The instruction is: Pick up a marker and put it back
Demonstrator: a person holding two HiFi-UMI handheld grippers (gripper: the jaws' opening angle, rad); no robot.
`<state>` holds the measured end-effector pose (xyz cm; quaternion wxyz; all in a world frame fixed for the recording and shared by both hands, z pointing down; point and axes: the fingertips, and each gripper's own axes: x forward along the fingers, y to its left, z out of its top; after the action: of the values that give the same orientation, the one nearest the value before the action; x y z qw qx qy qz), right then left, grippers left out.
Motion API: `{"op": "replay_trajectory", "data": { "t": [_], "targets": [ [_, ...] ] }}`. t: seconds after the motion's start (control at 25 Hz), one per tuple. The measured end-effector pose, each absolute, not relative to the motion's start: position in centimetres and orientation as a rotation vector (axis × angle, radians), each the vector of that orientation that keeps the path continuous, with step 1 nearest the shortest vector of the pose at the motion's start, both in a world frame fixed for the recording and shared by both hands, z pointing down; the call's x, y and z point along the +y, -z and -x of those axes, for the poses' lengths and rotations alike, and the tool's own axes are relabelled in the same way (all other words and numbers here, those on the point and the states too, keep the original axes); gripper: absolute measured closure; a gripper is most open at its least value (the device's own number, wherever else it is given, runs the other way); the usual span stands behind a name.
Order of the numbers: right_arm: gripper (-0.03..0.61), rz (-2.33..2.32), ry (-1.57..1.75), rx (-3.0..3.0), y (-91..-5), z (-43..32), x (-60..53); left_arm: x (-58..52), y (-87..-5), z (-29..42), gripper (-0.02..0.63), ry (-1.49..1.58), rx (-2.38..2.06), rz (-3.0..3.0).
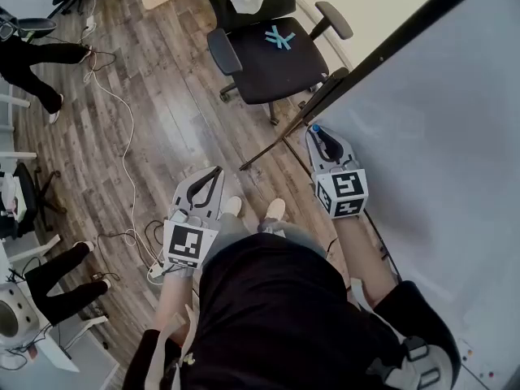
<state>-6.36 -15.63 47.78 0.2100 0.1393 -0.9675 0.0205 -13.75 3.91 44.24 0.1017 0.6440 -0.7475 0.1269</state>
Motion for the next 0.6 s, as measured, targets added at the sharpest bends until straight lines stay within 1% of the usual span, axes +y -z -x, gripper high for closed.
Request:
{"op": "replay_trajectory", "data": {
  "t": [0.2,0.6],
  "targets": [
    [0.500,-0.358,-0.058,-2.676,-48.8,6.1,-15.4,5.0,-44.5,12.9,0.606,-0.423,-2.248,-1.879],
    [0.500,-0.333,-0.059,-2.660,-49.6,6.3,-15.0,6.8,-44.3,13.0,0.606,-0.333,-2.266,-1.773]
  ]
}}
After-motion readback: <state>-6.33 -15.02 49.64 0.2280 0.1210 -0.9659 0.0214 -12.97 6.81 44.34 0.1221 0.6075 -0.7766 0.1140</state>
